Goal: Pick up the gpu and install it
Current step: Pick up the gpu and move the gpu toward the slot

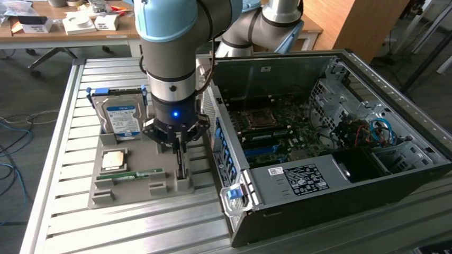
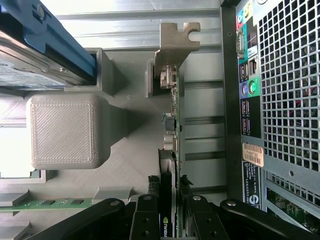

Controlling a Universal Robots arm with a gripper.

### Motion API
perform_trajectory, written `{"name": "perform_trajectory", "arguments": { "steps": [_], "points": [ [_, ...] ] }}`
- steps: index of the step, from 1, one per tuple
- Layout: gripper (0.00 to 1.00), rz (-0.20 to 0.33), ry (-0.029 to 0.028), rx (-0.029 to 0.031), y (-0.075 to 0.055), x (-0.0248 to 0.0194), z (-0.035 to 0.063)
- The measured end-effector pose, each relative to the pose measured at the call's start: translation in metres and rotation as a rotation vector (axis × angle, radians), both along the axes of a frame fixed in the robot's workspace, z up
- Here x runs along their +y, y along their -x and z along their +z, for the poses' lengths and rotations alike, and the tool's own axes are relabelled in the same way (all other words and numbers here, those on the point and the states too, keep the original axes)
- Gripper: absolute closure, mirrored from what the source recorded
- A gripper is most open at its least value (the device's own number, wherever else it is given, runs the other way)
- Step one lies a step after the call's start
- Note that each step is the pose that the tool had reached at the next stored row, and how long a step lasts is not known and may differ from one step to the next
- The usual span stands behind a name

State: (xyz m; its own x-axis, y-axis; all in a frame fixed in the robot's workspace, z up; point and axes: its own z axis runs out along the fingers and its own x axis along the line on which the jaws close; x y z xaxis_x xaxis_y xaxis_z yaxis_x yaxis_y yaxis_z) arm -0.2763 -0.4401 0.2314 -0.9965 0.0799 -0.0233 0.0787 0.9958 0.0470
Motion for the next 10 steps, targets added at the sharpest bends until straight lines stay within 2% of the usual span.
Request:
{"name": "perform_trajectory", "arguments": {
  "steps": [10],
  "points": [
    [0.74, 0.0, -0.0001, -0.0001, 0.0, 0.0, 0.0001]
  ]
}}
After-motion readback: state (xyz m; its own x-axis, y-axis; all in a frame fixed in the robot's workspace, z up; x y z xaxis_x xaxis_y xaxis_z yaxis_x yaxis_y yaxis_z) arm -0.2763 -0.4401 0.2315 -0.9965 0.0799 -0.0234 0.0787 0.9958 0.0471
